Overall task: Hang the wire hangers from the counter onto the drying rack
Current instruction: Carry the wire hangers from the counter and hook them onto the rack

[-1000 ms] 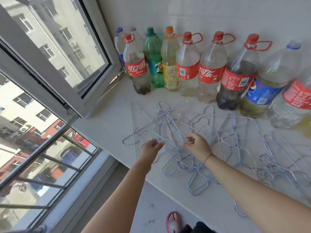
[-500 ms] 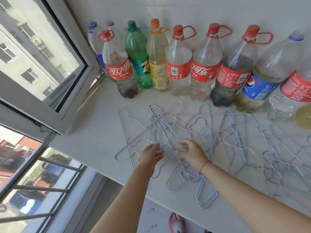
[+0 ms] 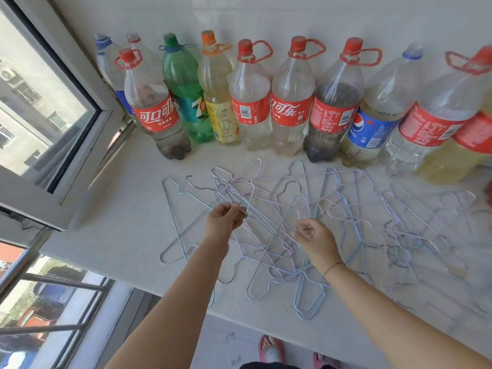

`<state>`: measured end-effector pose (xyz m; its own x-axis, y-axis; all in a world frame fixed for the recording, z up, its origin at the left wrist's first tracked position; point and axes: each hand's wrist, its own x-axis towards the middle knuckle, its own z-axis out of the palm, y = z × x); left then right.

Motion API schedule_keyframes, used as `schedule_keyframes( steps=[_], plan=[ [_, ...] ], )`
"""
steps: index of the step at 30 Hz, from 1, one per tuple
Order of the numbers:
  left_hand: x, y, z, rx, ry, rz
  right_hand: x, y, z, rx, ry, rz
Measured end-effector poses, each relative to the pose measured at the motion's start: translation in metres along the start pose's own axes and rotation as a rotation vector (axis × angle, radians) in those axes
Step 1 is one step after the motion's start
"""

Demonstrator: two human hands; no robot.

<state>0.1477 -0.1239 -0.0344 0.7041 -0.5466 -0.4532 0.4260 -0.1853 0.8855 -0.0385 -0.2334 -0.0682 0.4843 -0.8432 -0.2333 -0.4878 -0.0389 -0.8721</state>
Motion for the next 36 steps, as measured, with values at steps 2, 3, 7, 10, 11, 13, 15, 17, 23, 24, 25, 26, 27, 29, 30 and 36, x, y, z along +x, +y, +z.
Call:
schedule_keyframes(
  steps=[2,3,7,10,11,13,15,17,23,24,25,26,27,29,30,36],
  plan=[
    [0.000,0.009,0.007,0.022,0.010,0.068,0.000,0.010,-0.017,-0.005,0.029,0.045],
    [-0.001,0.013,0.010,0.027,0.011,0.097,0.000,0.014,-0.025,-0.015,0.028,0.058],
    [-0.011,0.027,0.018,0.055,-0.040,0.160,-0.001,0.027,-0.042,-0.110,-0.074,0.030],
    [-0.022,0.033,0.022,0.064,-0.087,0.167,0.001,0.030,-0.051,-0.388,-0.223,-0.134],
    [-0.027,0.035,0.023,0.062,-0.109,0.169,0.004,0.029,-0.055,-0.505,-0.296,-0.210],
    [-0.039,0.036,0.023,0.059,-0.129,0.177,0.011,0.025,-0.060,-0.724,-0.429,-0.334],
    [-0.052,0.036,0.020,0.059,-0.114,0.180,0.017,0.021,-0.062,-0.879,-0.513,-0.428],
    [-0.065,0.033,0.015,0.059,-0.088,0.180,0.020,0.017,-0.062,-0.972,-0.542,-0.510],
    [-0.107,0.014,0.005,0.089,0.051,0.173,0.023,0.007,-0.066,-0.974,-0.598,-0.585],
    [-0.115,0.010,0.005,0.107,0.075,0.176,0.024,0.005,-0.068,-0.957,-0.613,-0.591],
    [-0.122,0.005,0.006,0.130,0.100,0.175,0.024,0.003,-0.071,-0.943,-0.630,-0.596],
    [-0.129,0.000,0.006,0.145,0.125,0.172,0.023,0.000,-0.073,-0.926,-0.642,-0.607],
    [-0.136,-0.005,0.008,0.152,0.151,0.168,0.023,-0.002,-0.076,-0.906,-0.649,-0.621],
    [-0.151,-0.014,0.012,0.144,0.198,0.166,0.022,-0.006,-0.079,-0.839,-0.655,-0.641],
    [-0.158,-0.017,0.015,0.133,0.221,0.167,0.021,-0.009,-0.081,-0.799,-0.660,-0.640],
    [-0.208,-0.025,0.023,0.111,0.355,0.187,0.011,-0.025,-0.079,-0.629,-0.688,-0.678]
  ],
)
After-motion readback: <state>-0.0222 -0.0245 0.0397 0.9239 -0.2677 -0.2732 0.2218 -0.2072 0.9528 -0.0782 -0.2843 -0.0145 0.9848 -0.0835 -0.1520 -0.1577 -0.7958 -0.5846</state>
